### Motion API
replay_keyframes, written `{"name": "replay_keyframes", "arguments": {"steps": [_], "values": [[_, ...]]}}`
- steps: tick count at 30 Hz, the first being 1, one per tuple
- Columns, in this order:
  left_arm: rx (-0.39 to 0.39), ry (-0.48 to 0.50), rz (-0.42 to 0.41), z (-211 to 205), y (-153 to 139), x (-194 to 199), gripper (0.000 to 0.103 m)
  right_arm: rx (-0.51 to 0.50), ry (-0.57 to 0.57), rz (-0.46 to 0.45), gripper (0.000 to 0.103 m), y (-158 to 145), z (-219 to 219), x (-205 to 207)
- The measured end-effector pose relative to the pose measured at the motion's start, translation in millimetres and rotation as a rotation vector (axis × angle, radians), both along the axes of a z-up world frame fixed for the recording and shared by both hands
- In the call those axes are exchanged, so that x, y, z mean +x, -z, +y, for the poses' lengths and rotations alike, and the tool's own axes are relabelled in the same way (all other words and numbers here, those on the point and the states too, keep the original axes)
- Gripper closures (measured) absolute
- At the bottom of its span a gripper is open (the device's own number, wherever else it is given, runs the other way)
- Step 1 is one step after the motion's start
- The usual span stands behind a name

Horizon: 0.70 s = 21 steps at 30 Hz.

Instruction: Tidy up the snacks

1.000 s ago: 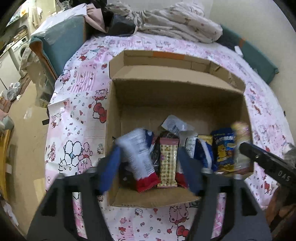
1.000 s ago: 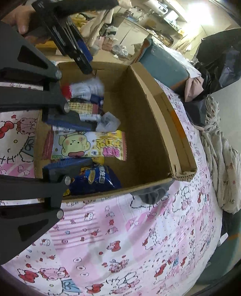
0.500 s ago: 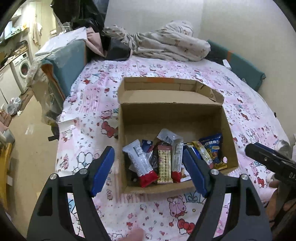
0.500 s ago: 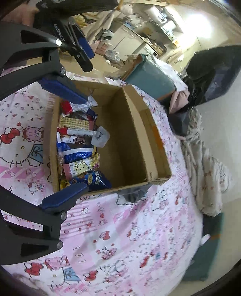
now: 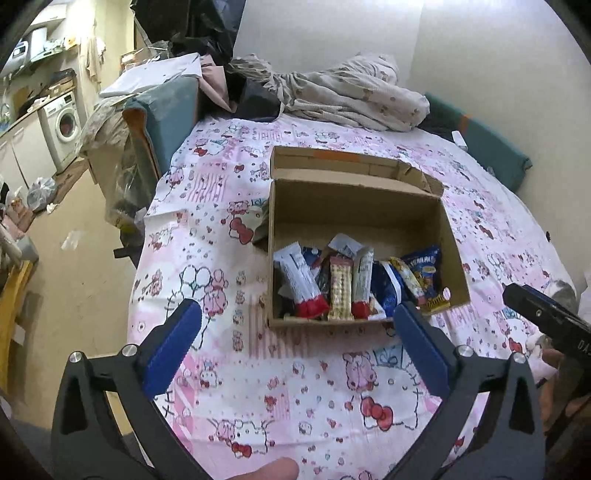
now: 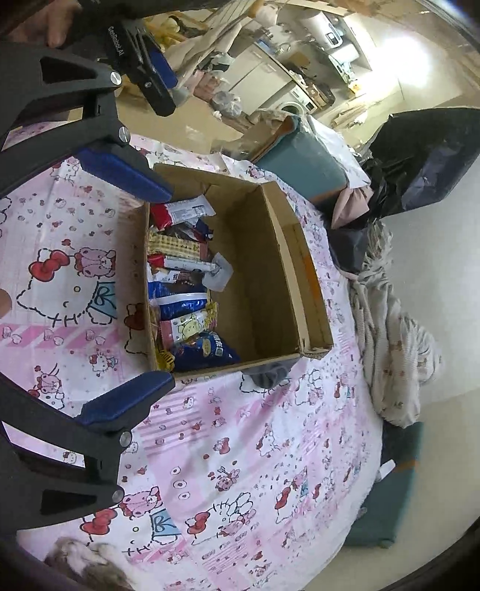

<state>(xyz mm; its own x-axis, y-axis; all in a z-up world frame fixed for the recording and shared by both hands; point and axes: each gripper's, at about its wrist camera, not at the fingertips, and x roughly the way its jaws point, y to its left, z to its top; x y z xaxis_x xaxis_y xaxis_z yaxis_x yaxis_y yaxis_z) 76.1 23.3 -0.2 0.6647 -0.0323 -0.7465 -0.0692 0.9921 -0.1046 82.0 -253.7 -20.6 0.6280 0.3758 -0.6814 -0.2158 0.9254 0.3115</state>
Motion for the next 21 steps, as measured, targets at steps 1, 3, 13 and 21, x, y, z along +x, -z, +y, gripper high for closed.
{"name": "replay_keyframes", "arguments": {"steps": [1,3,13,21], "values": [[0.002,0.002,0.0,-1,0,-2,0.0,-0.002,0.007,-0.008,0.001,1,0,-3],[0.014,0.004,-0.012,-4,1,-6,0.0,-0.028,0.007,-0.037,0.0,4,2,-8],[0.031,-0.007,-0.045,-10,3,-5,0.0,-0.05,0.029,-0.043,0.0,12,13,-3],[0.009,-0.021,-0.008,-6,9,-3,0.0,-0.069,0.014,-0.03,0.0,18,20,-1]]}}
